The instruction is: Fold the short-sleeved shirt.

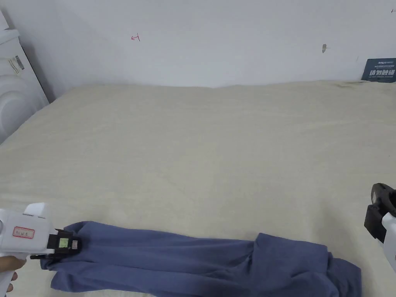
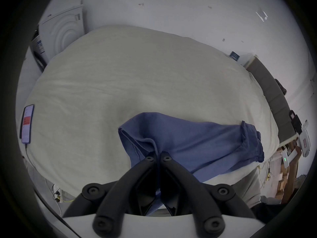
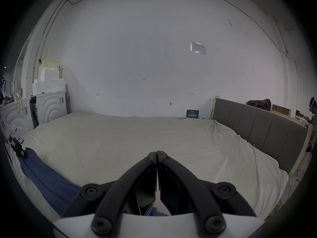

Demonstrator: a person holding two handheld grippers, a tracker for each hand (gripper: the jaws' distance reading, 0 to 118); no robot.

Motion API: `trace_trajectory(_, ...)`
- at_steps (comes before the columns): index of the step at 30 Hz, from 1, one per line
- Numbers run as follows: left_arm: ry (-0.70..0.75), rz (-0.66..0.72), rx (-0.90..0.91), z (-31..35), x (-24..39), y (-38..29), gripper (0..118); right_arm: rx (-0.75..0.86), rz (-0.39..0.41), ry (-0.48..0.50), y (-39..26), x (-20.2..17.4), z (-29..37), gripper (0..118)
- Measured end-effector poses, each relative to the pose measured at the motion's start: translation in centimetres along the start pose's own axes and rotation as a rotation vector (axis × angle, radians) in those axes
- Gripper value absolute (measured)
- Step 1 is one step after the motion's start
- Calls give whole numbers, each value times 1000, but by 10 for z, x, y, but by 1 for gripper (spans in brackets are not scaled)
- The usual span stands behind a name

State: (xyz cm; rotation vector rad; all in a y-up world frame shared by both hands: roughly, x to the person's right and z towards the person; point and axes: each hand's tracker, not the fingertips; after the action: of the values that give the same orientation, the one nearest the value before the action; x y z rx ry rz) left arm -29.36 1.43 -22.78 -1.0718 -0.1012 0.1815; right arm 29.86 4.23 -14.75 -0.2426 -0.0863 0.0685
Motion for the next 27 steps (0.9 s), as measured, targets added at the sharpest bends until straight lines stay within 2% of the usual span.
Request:
trace_trajectory(3, 2, 32, -30, -2, 7, -2, 0, -1, -11, 2, -1, 2, 1, 0)
trace_trajectory(7, 77, -61, -90, -15, 47, -2, 0, 5, -18, 7, 2, 2, 7, 0)
trace_trajectory(19, -117, -212, -153, -55, 166, 17, 0, 11, -32, -15, -7, 28, 16, 0)
trace_trajectory(27, -172, -302, -204, -100, 241, 0, 0, 7, -37, -49, -11, 44, 24, 0)
